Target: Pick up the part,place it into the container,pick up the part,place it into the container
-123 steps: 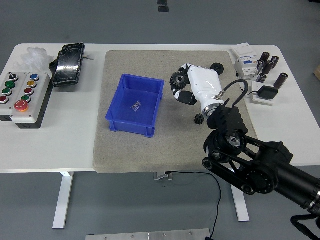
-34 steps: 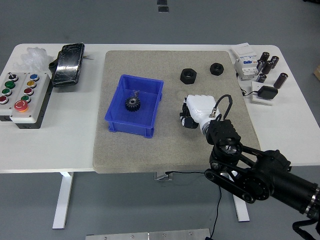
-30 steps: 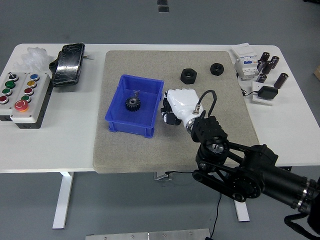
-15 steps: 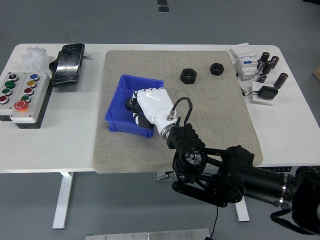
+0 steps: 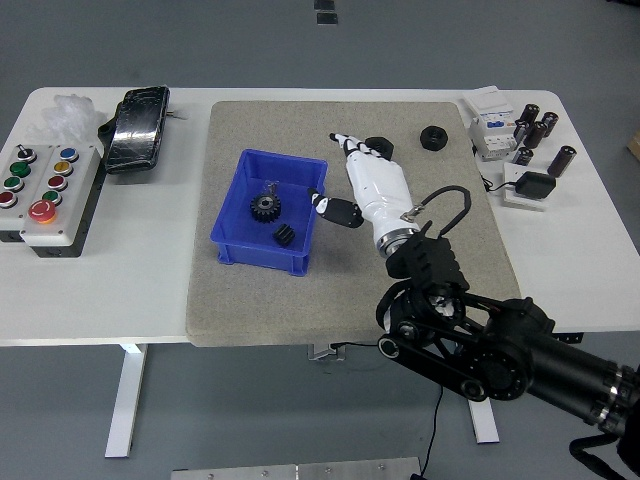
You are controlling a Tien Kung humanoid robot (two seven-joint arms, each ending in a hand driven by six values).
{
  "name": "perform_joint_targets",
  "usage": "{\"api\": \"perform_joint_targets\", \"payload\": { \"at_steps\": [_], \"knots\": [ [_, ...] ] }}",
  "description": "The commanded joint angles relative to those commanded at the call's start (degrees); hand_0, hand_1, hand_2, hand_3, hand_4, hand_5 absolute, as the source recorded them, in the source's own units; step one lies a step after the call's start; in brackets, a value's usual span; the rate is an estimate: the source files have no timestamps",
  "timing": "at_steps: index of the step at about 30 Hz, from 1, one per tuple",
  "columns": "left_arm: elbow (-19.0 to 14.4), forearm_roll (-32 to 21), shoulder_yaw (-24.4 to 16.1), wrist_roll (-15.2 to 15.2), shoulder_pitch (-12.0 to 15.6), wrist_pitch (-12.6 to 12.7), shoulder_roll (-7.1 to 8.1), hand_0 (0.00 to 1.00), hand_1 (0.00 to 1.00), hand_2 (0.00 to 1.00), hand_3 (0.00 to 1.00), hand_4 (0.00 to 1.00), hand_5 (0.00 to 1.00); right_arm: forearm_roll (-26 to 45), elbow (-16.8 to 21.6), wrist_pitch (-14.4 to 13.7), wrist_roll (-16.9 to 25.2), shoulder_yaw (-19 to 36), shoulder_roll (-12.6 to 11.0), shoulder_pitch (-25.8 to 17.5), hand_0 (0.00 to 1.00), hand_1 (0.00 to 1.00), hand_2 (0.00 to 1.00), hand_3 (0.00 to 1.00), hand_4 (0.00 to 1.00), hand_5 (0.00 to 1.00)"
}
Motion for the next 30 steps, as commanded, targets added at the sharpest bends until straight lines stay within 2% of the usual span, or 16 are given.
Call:
{"api": "perform_joint_targets", "payload": {
  "at_steps": [2,5,6,8,11,12,13,17,18,19,23,24,30],
  "knots": [
    [0.0,-0.1,0.0,0.0,0.1,0.0,-0.10,0.696,0.717,0.716,0.796,0.797,0.461,3.5,1.5,-2.3,3.6,3.7,-1.1,-2.2,0.445,0.688,0.725,0.744,0.795,0.420],
    [0.0,-0.1,0.0,0.0,0.1,-0.1,-0.24,0.696,0.717,0.716,0.796,0.797,0.461,10.4,2.4,-2.4,10.5,9.1,-2.0,-6.4,0.445,0.688,0.725,0.744,0.795,0.420],
    [0.0,-0.3,0.1,-0.1,0.2,-0.1,-0.28,0.697,0.716,0.717,0.796,0.781,0.454,12.5,2.6,-2.4,12.6,10.8,-2.1,-7.9,0.436,0.624,0.667,0.686,0.792,0.446],
    [0.0,-0.5,0.3,-0.2,0.3,-0.1,-0.36,0.697,0.716,0.717,0.796,0.781,0.454,17.3,3.1,-2.1,17.4,14.3,-1.9,-11.5,0.436,0.624,0.667,0.686,0.792,0.446],
    [0.0,-0.1,0.0,0.2,0.4,-0.1,-0.46,0.697,0.716,0.717,0.796,0.781,0.454,23.7,3.3,0.6,23.8,19.5,-1.0,-16.6,0.436,0.624,0.667,0.686,0.792,0.446],
    [0.0,0.4,-0.4,0.4,0.5,-0.2,-0.50,0.697,0.716,0.717,0.796,0.777,0.453,26.1,3.2,1.8,26.2,21.5,-0.8,-18.5,0.484,0.624,0.669,0.675,0.810,0.487],
    [0.0,0.9,-0.8,0.7,0.5,-0.2,-0.53,0.697,0.716,0.717,0.796,0.777,0.453,28.5,3.0,3.0,28.6,23.3,-0.7,-20.3,0.484,0.624,0.669,0.675,0.810,0.487],
    [0.0,2.4,-2.2,1.6,0.9,-0.3,-0.48,0.697,0.716,0.717,0.796,0.777,0.453,37.0,2.1,5.8,37.0,29.7,-1.0,-26.0,0.484,0.624,0.669,0.675,0.810,0.487],
    [0.0,2.6,-2.5,1.7,0.9,-0.3,-0.45,0.697,0.716,0.717,0.796,0.773,0.449,38.9,1.8,6.1,39.0,30.9,-1.1,-27.2,0.555,0.653,0.677,0.664,0.905,0.511],
    [0.0,2.8,-2.7,1.9,0.9,-0.3,-0.40,0.697,0.716,0.717,0.796,0.773,0.449,41.3,1.3,6.4,41.4,32.3,-1.1,-28.3,0.555,0.653,0.677,0.664,0.905,0.511],
    [0.0,3.0,-2.9,2.1,0.7,-0.4,-0.27,0.697,0.716,0.717,0.796,0.773,0.449,50.1,-1.4,7.8,50.1,36.5,0.0,-29.7,0.555,0.653,0.677,0.664,0.905,0.511],
    [0.0,2.9,-2.9,2.2,0.6,-0.5,-0.27,0.697,0.717,0.717,0.796,0.770,0.448,52.1,-2.0,8.2,52.1,36.8,0.2,-29.7,0.613,0.665,0.684,0.660,0.817,0.546],
    [0.0,2.9,-2.8,2.1,0.8,-0.7,-0.38,0.698,0.716,0.717,0.795,0.769,0.446,63.5,-3.1,9.1,62.4,37.3,0.6,-29.7,0.624,0.673,0.685,0.660,0.815,0.548]
  ]
}}
